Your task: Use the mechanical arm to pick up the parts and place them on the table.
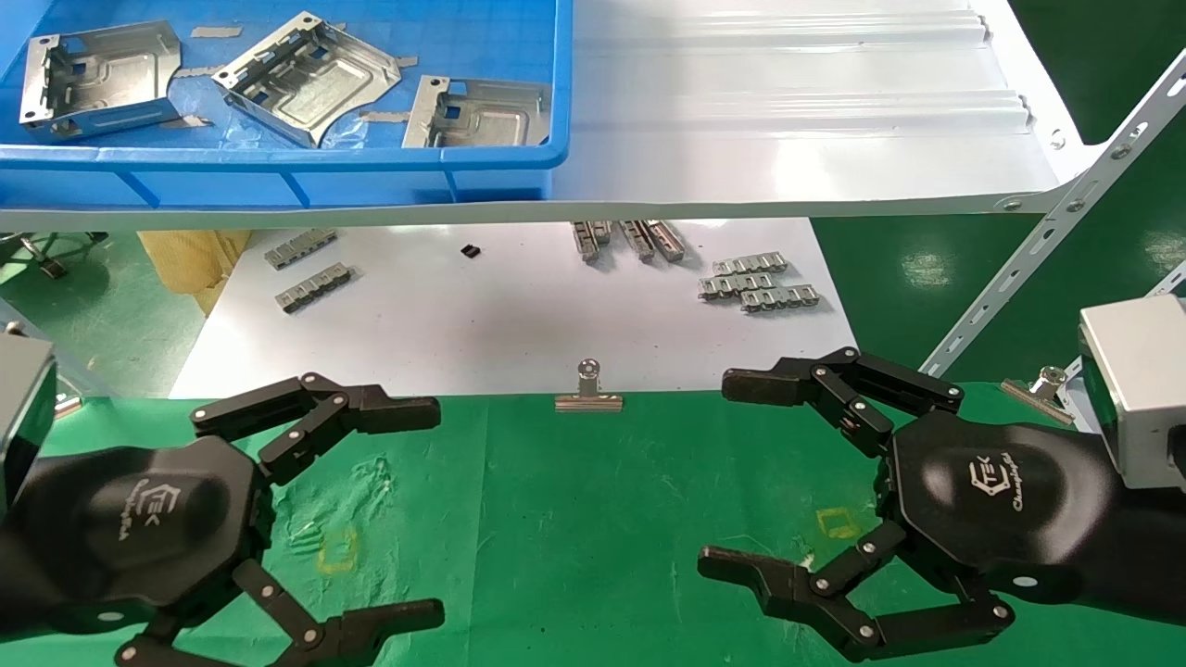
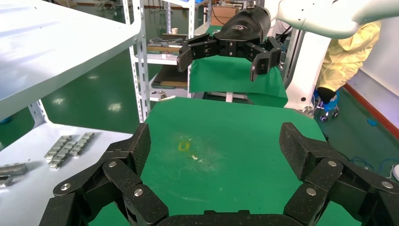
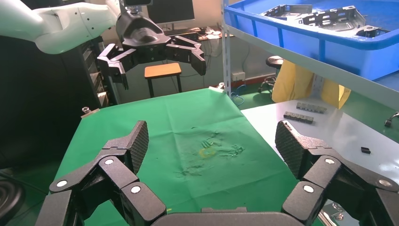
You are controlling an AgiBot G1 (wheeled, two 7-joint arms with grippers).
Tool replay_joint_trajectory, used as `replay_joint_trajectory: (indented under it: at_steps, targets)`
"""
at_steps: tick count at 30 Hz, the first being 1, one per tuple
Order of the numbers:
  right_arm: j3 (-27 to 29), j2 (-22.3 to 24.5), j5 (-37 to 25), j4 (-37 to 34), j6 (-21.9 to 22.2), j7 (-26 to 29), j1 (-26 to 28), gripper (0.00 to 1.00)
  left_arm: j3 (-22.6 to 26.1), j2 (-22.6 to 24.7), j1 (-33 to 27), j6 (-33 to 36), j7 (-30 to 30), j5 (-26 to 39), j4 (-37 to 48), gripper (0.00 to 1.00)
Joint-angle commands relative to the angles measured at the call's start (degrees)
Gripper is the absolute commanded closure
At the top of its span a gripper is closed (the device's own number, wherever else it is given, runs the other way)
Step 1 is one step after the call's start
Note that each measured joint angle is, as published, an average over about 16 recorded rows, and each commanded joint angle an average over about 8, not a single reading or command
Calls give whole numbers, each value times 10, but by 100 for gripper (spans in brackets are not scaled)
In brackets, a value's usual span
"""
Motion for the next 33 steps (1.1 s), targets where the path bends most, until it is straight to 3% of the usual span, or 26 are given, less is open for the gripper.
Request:
replay_joint_trajectory:
  at_steps: [1, 33]
  targets:
    - [0, 0, 0, 0, 0, 0, 0, 0, 0, 0, 0, 0, 0, 0, 0, 0]
    - [0, 0, 0, 0, 0, 0, 0, 0, 0, 0, 0, 0, 0, 0, 0, 0]
